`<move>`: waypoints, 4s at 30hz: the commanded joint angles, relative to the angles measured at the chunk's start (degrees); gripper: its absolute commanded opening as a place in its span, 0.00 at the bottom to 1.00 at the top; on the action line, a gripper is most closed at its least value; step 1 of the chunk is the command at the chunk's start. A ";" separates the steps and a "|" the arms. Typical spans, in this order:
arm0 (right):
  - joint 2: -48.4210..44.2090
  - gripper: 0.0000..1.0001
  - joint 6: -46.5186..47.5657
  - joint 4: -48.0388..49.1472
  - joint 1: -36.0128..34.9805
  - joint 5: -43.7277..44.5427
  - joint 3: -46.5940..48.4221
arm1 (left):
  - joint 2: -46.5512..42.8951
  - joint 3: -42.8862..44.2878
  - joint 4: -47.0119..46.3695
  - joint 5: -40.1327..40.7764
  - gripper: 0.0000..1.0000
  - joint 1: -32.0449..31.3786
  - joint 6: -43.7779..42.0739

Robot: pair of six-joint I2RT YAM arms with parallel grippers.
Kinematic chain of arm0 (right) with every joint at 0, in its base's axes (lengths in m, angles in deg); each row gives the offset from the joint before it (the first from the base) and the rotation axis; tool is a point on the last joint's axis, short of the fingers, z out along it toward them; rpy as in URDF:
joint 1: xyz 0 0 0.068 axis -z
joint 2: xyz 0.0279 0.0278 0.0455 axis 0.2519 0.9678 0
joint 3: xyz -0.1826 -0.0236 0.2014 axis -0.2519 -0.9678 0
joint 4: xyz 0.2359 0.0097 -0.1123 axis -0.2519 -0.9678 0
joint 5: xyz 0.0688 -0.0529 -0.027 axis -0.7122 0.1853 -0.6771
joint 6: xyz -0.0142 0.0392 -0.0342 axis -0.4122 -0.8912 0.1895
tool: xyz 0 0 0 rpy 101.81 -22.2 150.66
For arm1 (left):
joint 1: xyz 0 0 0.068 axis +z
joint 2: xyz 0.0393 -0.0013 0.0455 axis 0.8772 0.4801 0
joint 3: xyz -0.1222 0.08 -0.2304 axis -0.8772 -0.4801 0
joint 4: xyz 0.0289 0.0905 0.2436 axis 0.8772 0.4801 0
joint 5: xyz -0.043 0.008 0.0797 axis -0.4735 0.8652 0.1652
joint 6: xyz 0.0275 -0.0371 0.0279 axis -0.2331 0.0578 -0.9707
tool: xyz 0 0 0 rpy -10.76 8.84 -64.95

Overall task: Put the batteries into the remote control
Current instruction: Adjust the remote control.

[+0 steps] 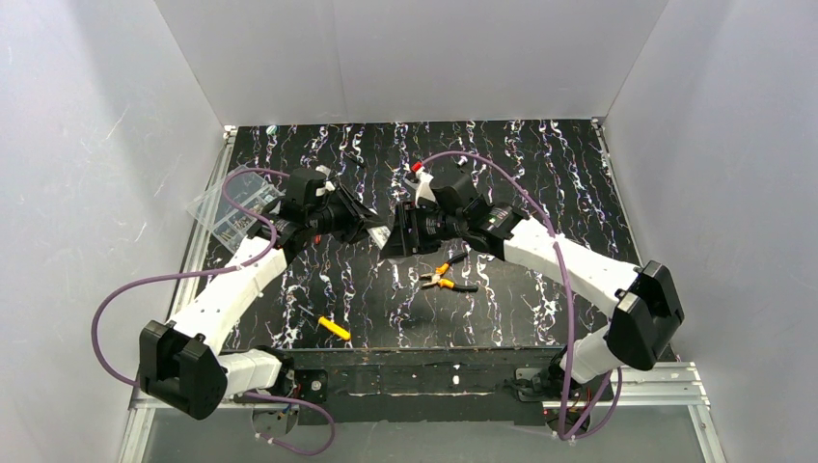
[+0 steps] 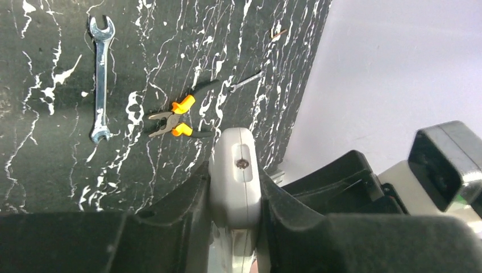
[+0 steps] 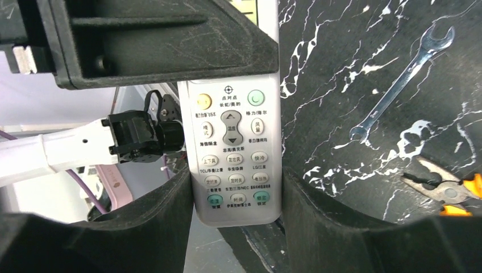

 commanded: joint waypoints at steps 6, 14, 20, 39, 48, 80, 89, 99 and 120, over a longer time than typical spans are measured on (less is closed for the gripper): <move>-7.41 0.77 3.24 8.87 -0.29 0.20 -3.81 | -1.08 -0.20 -6.58 -6.57 0.00 -0.29 1.99; -15.18 0.87 1.08 17.02 4.45 -4.37 -10.45 | -2.15 -4.70 -22.23 -11.70 0.00 -0.29 8.41; -17.63 0.87 -11.28 31.25 11.86 -14.84 -18.42 | -1.60 -7.79 -35.72 -13.55 0.00 -0.24 11.78; -4.92 0.54 -43.97 79.12 13.68 -22.99 -27.05 | 1.90 -8.34 -52.41 -16.05 0.00 -0.26 16.60; -6.19 0.19 -40.44 73.48 13.68 -22.64 -26.00 | 1.13 -8.35 -50.13 -16.26 0.35 -0.26 15.60; -10.23 0.01 33.67 -8.52 -13.42 52.24 0.75 | -3.75 13.45 19.25 -2.17 0.98 -0.54 3.97; -9.43 0.01 39.35 -4.92 -17.41 49.63 0.44 | -2.60 13.74 19.15 -0.70 0.98 -1.31 7.07; -6.04 0.01 44.85 -3.92 -19.83 51.95 3.93 | -0.43 12.64 16.33 -1.50 0.84 -3.70 10.09; -7.55 0.03 50.22 1.49 -23.86 58.31 1.92 | 1.22 11.26 13.78 -4.49 0.46 -3.93 11.14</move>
